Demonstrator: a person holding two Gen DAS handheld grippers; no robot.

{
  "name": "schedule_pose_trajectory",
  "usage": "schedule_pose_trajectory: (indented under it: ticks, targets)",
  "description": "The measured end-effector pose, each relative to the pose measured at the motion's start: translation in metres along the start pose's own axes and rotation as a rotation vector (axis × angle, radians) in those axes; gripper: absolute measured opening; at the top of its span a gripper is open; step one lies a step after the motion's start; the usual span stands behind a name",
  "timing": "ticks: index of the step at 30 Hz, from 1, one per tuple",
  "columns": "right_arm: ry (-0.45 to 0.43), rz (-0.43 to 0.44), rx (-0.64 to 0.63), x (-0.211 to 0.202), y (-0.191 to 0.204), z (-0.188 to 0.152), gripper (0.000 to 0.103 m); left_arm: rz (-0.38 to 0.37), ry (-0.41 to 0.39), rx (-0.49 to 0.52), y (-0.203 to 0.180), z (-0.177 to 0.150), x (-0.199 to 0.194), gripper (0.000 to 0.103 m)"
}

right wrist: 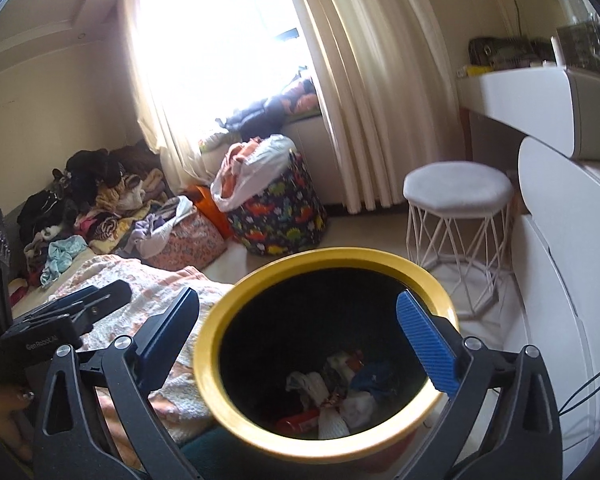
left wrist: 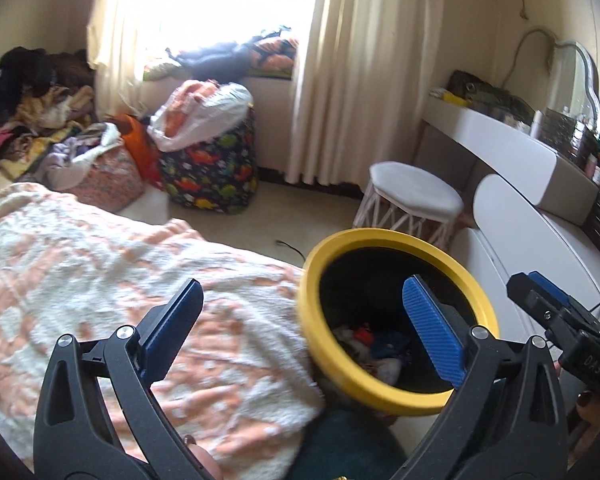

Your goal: Collect trash

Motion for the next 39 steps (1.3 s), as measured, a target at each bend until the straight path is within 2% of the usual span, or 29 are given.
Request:
schedule_pose_trajectory:
  ticks: [6, 13, 39]
  targets:
    - [-0.059, -0.007, -0.049, -0.011, 0.019, -0.003, 0.096, 0.053, -0.043, -0.018, 0.031, -0.007, -0.030, 0.092]
    - [-0.105, -0.021, -0.080, -0.020, 0.028, -0.004, 0.096, 0.078, -0.080, -0.045, 0.048, -0.011, -0.048, 0.092]
    - [-0.126, -0.037, -0.099, -0.024, 0.037, -0.008, 0.096, 0.109, -0.117, -0.051, 0.056, -0.011, -0.057, 0.092]
Point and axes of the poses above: each gripper's, at about its wrist camera, not at the fingertips, and x roughly the way its jaws point, y to its left, z to its top, the point moved 10 cm from there along x, roughly the way its jaws point, and after that the axes turned 4 degrees about -x, right-handed, at the moved point
